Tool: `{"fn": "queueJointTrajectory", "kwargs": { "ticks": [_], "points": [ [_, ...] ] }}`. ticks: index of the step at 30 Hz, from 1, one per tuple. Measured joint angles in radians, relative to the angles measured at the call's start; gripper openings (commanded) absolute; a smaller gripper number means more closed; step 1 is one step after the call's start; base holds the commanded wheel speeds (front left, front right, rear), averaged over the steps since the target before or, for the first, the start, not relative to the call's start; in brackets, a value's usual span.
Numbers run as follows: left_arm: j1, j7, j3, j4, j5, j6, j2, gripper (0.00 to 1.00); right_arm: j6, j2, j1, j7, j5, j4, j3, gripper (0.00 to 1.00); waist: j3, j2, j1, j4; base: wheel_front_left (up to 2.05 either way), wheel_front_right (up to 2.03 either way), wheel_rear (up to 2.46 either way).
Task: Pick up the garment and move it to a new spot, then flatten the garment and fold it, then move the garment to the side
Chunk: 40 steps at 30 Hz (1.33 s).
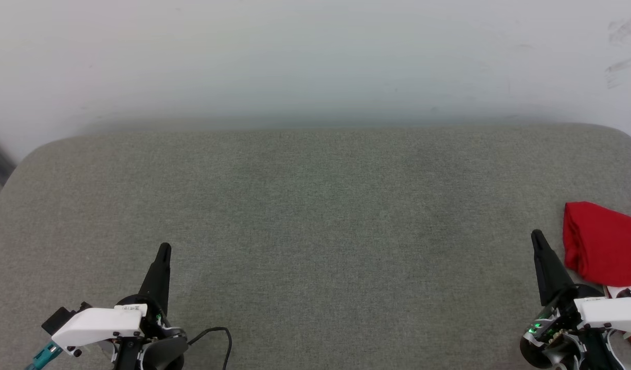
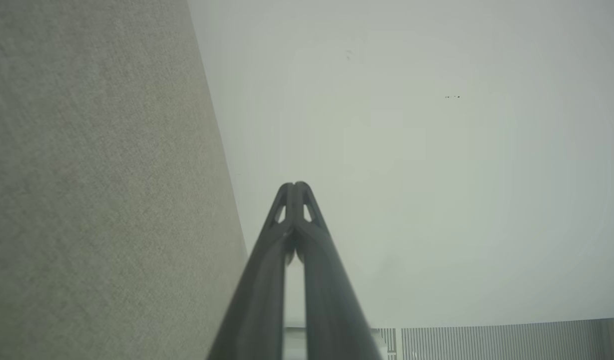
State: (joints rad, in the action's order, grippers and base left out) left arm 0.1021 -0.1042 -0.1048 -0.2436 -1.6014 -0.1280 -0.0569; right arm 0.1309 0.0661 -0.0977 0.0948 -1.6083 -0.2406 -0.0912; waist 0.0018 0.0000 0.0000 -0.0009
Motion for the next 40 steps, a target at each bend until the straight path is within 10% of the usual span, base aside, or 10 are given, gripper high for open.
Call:
{"fn": "queueJointTrajectory", "kwargs": {
  "ticks": [40],
  "points": [
    [0.003, -0.008, -0.007, -0.002, -0.013, -0.003, 0.005, 0.0, 0.0, -0.005, -0.005, 0.008, -0.017, -0.005, -0.01, 0.0, 0.001, 0.0, 0.0, 0.001, 0.0, 0.0, 0.0]
  ]
}}
